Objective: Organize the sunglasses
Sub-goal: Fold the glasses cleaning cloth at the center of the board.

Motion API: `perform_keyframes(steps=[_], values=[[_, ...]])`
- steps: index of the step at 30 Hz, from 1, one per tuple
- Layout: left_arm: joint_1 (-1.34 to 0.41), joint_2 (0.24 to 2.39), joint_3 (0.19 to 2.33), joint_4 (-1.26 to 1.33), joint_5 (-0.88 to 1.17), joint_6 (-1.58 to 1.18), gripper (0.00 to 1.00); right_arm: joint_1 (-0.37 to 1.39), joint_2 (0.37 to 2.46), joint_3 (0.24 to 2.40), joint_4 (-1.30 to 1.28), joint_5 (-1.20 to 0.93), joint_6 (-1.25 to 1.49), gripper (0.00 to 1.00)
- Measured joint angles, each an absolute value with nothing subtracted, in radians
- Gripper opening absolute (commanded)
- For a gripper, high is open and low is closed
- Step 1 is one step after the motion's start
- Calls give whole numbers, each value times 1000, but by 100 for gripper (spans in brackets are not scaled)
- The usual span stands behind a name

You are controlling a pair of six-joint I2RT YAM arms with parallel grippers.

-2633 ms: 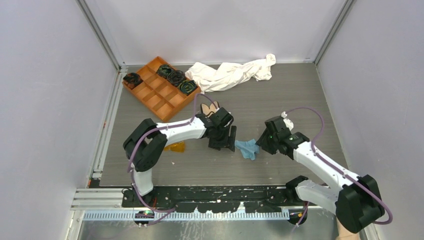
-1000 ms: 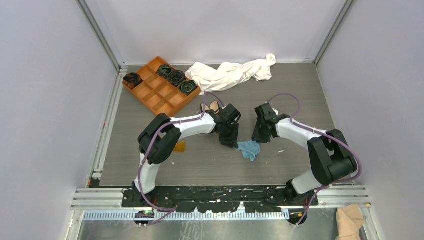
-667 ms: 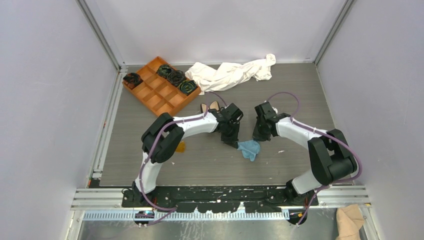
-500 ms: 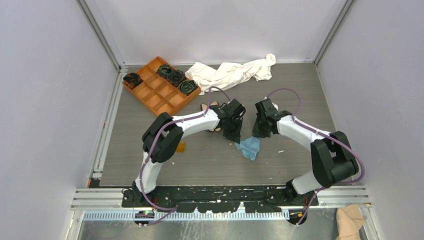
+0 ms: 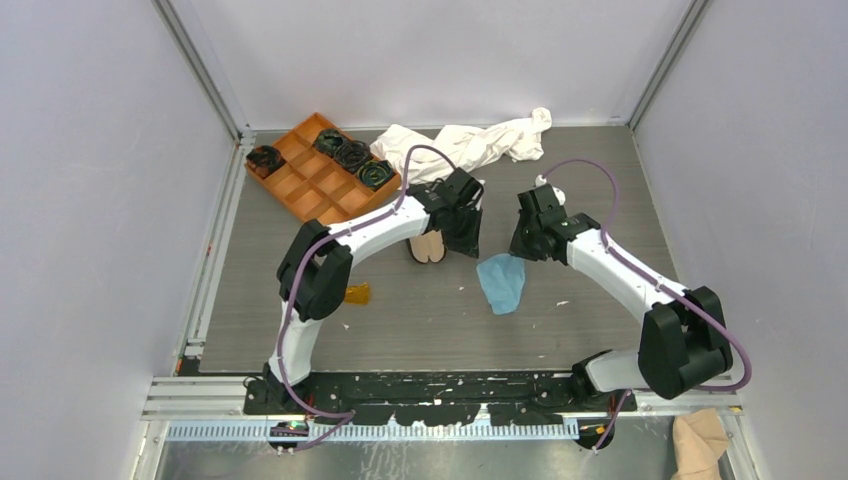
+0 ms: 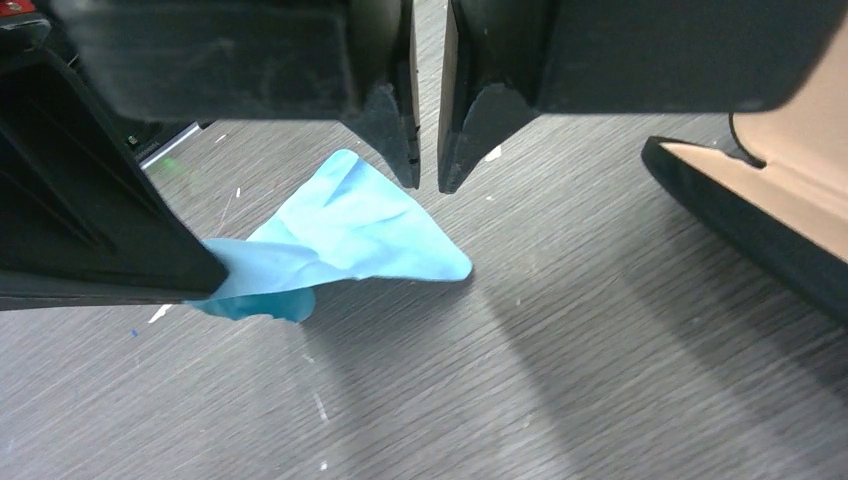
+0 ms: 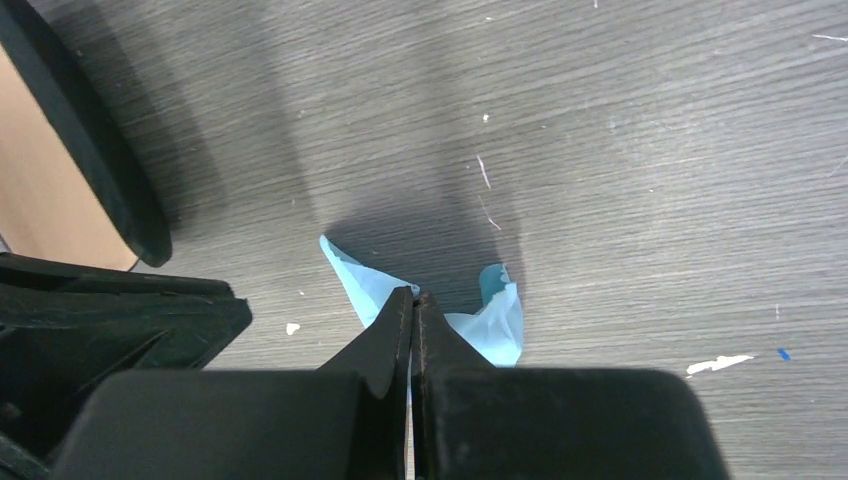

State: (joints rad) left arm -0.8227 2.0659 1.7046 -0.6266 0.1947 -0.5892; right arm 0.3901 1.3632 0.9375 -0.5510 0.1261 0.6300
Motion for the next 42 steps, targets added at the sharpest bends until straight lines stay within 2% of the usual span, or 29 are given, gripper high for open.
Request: perform_keyframes(steps=[2, 5, 8, 12, 13, 18, 25, 29, 36, 42], values=[[-815, 2064, 1684, -622, 200, -591, 20, 390, 1364, 929, -551, 138, 630, 2], [-812, 2063, 1638, -625, 213, -594, 21, 389, 1364, 905, -556, 176, 626, 12], [-817, 2063, 1614, -635, 231, -597, 23, 366, 1383, 900, -554, 215, 616, 40], [-830, 2063, 1614, -635, 245, -602, 47, 319, 1457, 935, -561, 241, 596, 61], [-837, 2063, 1613, -640, 244, -603, 51, 311, 1465, 939, -561, 247, 594, 63], [-905, 2048, 1586, -653, 205, -639, 54, 305, 1385, 926, -584, 267, 594, 65], [-1066, 2041, 1533, -676, 89, -776, 54, 299, 1050, 799, -649, 261, 645, 67], [-1083, 2041, 1520, -659, 35, -844, 53, 299, 943, 746, -699, 247, 681, 67], [-1064, 2072, 1525, -600, -33, -935, 48, 299, 800, 739, -788, 237, 699, 70], [-1069, 2133, 1610, -584, -39, -963, 39, 299, 795, 739, -810, 223, 710, 70]])
